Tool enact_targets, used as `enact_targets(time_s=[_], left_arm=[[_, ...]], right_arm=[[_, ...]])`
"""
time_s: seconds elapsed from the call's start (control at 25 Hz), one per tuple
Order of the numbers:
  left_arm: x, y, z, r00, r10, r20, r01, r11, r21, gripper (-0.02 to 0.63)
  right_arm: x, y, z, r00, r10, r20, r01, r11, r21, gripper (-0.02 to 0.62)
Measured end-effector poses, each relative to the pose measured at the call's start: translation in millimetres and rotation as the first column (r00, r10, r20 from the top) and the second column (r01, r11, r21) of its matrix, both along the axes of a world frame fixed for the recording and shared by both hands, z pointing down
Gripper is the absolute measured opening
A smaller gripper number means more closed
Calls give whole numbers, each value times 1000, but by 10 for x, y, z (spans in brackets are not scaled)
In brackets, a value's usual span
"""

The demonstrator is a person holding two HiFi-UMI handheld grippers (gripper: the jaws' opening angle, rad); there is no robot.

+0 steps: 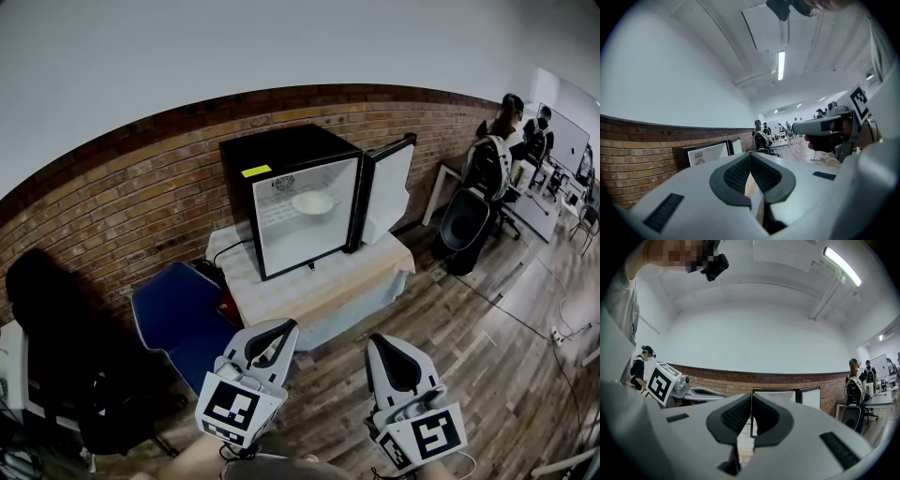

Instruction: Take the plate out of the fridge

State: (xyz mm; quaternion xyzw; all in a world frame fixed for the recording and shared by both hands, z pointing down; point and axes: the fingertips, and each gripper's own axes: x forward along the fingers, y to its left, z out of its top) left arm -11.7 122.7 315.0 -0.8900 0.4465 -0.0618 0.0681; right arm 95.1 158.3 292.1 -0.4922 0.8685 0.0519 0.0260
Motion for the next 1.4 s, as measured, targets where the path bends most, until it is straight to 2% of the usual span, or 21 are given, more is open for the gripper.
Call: enact_targets(time_s=[0.36,0.76,1.24,1.4], left_arm=[[-23,-33,37,1000,-11,20,11,1000,21,18],[-61,-358,114,1000,2,14,-2,1000,19,18],[-102,-1041,217,1000,8,-3,-8,1000,-12,18],[-128,-1333,229,1000,19,10,-19,1000,2,18]], right_arm=[[21,-54,65,1000,-4,17,4,1000,4,31],[-6,-400,112,1000,7,12,-7,1000,1,31],[-103,-1097,251,1000,6,-8,-6,999,-33,31],[-135,-1387,247,1000,9,-12,-10,999,-41,31]])
